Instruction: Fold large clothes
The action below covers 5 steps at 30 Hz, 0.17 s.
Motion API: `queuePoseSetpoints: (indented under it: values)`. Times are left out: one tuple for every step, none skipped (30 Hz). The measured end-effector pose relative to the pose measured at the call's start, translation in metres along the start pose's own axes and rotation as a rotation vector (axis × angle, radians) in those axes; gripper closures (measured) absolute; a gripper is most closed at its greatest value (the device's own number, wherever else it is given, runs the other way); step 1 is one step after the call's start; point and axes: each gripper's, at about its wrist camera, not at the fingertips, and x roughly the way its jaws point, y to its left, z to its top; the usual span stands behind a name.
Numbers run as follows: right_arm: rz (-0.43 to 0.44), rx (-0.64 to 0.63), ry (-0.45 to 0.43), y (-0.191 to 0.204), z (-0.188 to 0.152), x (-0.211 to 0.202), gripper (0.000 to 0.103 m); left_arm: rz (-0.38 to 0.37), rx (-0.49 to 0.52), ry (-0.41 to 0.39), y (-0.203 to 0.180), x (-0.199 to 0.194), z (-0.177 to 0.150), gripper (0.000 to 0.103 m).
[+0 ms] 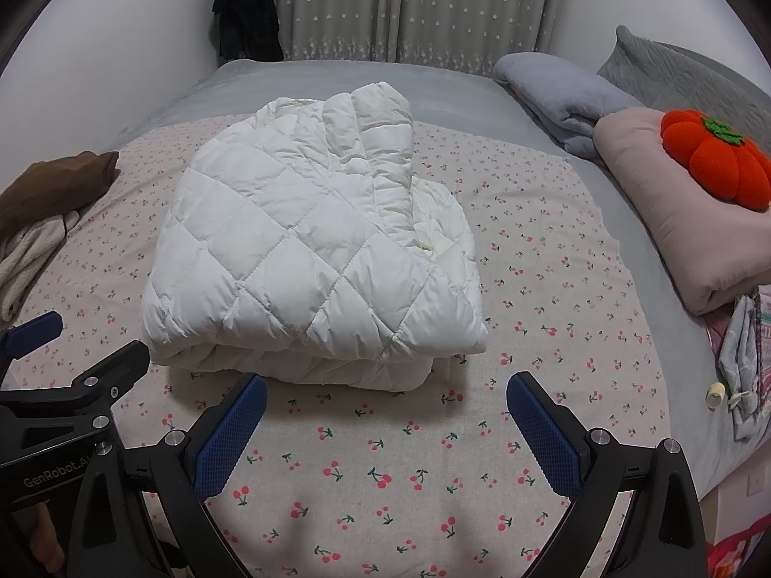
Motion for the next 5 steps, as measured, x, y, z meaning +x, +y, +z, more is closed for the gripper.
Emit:
queuePoseSetpoints:
  values:
    - [0.001, 0.000, 0.000, -0.0003, -0.0001, 0.0007, 0.002, 0.000, 0.000, 0.000, -0.0003, 0.0005, -0.0003, 0.002]
    - [0.002, -0.001, 0.001, -0.0003, -0.0004, 0.0014, 0.002, 0.000, 0.002, 0.000, 0.0000, 0.0012, -0.0003, 0.002]
    - [0.004, -0.002, 0.002, -0.0005, -0.0006, 0.0024, 0.002, 0.001, 0.005, 0.001, 0.0001, 0.0019, -0.0004, 0.002]
    - [0.005, -0.002, 0.003, -0.0006, -0.0008, 0.0033, 0.002, 0.000, 0.006, 0.003, 0.0011, 0.0031, 0.0003, 0.002]
    - [0.008, -0.002, 0.003, -0.0006, -0.0009, 0.0043, 0.002, -0.002, 0.006, 0.006, 0.0016, 0.0043, 0.0005, 0.002]
